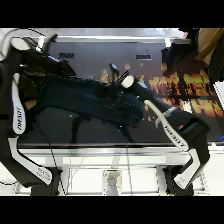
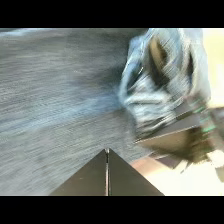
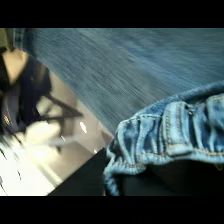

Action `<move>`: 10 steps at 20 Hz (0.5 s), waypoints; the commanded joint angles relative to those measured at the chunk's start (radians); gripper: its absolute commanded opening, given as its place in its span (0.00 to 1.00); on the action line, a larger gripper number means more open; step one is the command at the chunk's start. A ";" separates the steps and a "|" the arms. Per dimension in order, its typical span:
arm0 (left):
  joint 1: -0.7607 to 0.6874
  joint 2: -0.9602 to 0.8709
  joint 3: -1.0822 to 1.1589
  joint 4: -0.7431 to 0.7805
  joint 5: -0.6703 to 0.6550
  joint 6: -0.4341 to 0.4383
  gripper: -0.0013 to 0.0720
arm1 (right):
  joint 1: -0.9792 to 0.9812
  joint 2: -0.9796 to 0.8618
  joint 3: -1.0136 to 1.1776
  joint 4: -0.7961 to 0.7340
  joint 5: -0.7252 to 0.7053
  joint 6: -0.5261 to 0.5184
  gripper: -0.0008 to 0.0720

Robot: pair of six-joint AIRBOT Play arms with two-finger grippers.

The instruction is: Fold the clothes and pants, and hang the long-sleeved shirts on hangers.

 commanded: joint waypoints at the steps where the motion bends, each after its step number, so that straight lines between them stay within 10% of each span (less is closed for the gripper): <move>1: 0.077 0.033 -0.002 0.002 -0.021 0.000 0.05 | 0.101 -0.063 0.013 0.078 -0.269 0.007 0.79; 5: 0.062 0.033 -0.002 0.002 -0.021 0.001 0.05 | -0.001 -0.030 0.192 -0.014 0.077 -0.168 0.79; 10: 0.061 0.033 -0.002 -0.014 -0.019 0.001 0.05 | -0.330 0.191 0.246 -0.275 0.595 -0.102 0.78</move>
